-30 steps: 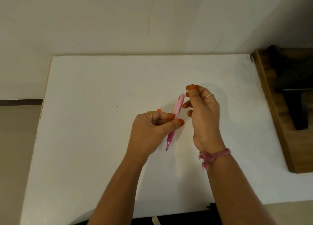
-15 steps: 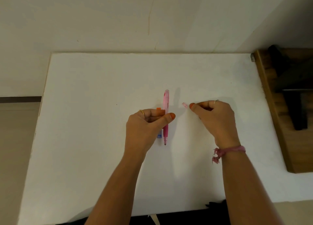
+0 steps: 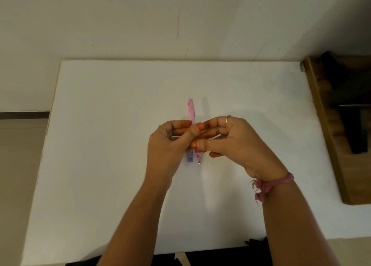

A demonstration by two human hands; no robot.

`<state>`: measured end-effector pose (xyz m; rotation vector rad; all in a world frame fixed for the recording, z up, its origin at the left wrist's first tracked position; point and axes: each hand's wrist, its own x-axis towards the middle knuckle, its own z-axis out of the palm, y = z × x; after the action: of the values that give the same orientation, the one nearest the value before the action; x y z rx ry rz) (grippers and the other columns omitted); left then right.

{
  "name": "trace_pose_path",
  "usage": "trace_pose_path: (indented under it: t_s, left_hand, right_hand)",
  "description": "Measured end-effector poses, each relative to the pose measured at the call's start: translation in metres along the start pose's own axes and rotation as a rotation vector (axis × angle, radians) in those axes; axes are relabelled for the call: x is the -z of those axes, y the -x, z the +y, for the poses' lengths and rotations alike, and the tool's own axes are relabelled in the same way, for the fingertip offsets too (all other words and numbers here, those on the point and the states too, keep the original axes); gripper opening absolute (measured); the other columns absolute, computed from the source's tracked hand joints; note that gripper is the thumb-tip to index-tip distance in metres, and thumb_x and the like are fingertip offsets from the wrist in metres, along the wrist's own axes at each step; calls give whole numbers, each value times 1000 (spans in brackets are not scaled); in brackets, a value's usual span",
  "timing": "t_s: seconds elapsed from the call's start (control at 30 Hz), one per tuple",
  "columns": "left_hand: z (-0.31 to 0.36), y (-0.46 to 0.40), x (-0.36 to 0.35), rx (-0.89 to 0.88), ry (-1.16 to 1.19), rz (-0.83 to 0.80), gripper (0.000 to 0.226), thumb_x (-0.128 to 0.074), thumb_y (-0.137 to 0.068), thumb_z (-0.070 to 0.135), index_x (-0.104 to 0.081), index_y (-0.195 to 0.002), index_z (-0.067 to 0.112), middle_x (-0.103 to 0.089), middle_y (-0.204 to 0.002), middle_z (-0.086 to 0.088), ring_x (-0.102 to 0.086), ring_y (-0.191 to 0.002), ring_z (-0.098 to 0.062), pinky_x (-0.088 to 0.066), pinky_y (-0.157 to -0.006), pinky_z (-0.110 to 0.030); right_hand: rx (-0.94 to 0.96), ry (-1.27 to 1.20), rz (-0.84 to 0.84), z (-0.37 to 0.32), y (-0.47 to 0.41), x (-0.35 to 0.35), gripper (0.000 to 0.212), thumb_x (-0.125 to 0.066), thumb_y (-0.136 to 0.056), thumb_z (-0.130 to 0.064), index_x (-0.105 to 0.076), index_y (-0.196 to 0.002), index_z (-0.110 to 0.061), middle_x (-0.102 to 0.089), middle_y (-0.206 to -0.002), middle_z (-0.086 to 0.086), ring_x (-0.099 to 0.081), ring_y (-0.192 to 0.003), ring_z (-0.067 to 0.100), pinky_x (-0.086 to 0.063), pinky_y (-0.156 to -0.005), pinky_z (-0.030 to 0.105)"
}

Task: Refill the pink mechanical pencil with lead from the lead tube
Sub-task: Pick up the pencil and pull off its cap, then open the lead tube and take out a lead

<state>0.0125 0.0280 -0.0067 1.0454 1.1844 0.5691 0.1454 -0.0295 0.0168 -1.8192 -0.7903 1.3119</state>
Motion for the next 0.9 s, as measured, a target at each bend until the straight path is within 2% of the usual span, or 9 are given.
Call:
trace_pose_path:
  t_s: [0.1,0.23,0.37,0.47,0.57,0.63,0.73,0.83,0.9]
  left_hand:
    - [3,-1,1,-36,-11,79,36,-63,-72,52,-67,-91,22,-73,-83,2,-70,-71,-11,-55,-59,-20]
    - [-2,-8,12,-116,-186,272,16,-62,-85,35,-60,-99,27,-66,-86,10,-64,-67,-3,-50,-56,-13]
    - [-10,-8,10,-144,-444,226,25,-66,-82,34,-52,-101,26,-57,-77,16,-57,-62,5,-42,-50,-3]
    - [-16,-6,1,-167,-645,179,36,-69,-76,46,-49,-99,26,-55,-78,12,-53,-63,0,-38,-49,-8]
    - [-21,-4,-3,-162,-784,165,43,-70,-74,47,-52,-101,19,-53,-84,6,-51,-68,-9,-36,-59,-13]
    - [-22,-2,-6,-167,-824,154,40,-70,-75,45,-52,-98,18,-53,-85,5,-51,-74,-12,-38,-65,-18]
    - [-20,2,-7,-175,-829,168,30,-68,-78,42,-46,-87,23,-54,-80,6,-50,-65,-12,-31,-56,-10]
    - [-19,2,-7,-144,-818,165,24,-66,-81,38,-48,-83,23,-55,-74,6,-49,-57,-10,-32,-52,-9]
    - [-18,2,-7,-129,-795,161,23,-66,-81,37,-54,-88,20,-57,-78,4,-53,-63,-13,-39,-59,-15]
  right_hand:
    - [-32,12,55,3,-1,3,27,-82,-68,-17,-70,-92,-20,-76,-77,-5,-72,-70,11,-56,-56,20]
    - [-111,155,124,10,-4,6,31,-83,-67,-18,-69,-95,-13,-73,-75,-3,-71,-68,14,-59,-62,27]
    - [-137,339,163,15,-5,2,31,-83,-67,-26,-68,-93,-16,-73,-82,1,-71,-73,18,-59,-77,40]
    - [-125,423,184,17,-6,-2,33,-82,-68,-29,-66,-94,-15,-72,-84,3,-69,-77,21,-58,-79,43]
    - [-129,432,173,16,-6,-3,37,-81,-68,-31,-62,-96,-16,-69,-80,2,-68,-73,19,-59,-74,40]
    - [-116,396,198,15,-6,-1,34,-80,-70,-32,-60,-93,-19,-66,-77,-2,-68,-66,16,-60,-64,34]
    - [-37,317,320,11,-6,-1,26,-73,-78,-33,-61,-97,-20,-64,-77,-7,-68,-62,12,-57,-51,21]
    - [48,241,404,5,-7,-11,25,-65,-85,-31,-63,-106,-20,-66,-88,-7,-68,-69,13,-59,-60,25]
    - [92,216,413,2,-6,-19,26,-63,-87,-29,-65,-111,-19,-68,-100,-3,-69,-70,12,-60,-65,26]
